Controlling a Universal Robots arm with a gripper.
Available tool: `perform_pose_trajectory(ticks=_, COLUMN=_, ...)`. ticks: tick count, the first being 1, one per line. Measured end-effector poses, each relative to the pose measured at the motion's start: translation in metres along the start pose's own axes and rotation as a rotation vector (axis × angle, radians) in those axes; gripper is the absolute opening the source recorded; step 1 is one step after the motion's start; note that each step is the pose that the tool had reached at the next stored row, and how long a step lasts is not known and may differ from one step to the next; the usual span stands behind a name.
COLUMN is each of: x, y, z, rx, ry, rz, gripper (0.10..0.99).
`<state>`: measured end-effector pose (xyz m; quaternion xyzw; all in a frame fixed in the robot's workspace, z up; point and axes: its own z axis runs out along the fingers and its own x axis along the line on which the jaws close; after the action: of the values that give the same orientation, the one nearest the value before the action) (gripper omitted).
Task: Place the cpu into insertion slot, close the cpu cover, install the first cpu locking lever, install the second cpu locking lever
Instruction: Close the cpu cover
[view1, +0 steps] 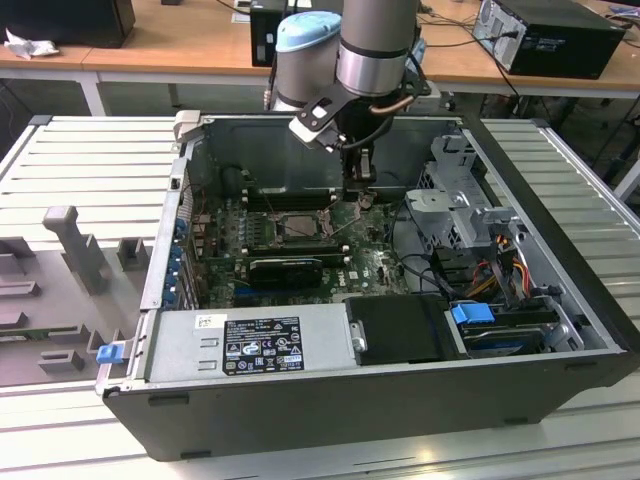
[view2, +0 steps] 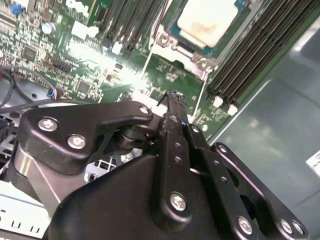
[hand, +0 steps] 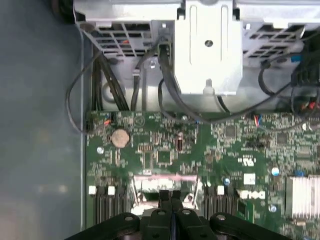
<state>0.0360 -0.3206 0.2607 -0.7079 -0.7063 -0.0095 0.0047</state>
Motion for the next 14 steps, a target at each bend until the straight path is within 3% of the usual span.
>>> perform_pose_trajectory(ticks=7, x=0.0, y=0.008, z=0.0047, rx=0.0, ry=0.0, rz=-0.007, gripper=0.106)
perform_pose_trajectory(ticks=12, x=0.0031, y=0.0278, z=0.0074, rx=0.0, ry=0.0, rz=-0.014, gripper=0.106)
perform_pose_trajectory(ticks=14, x=0.0038, y=0.0322, z=0.008, rx=0.001, ry=0.0, rz=-0.016, gripper=0.106)
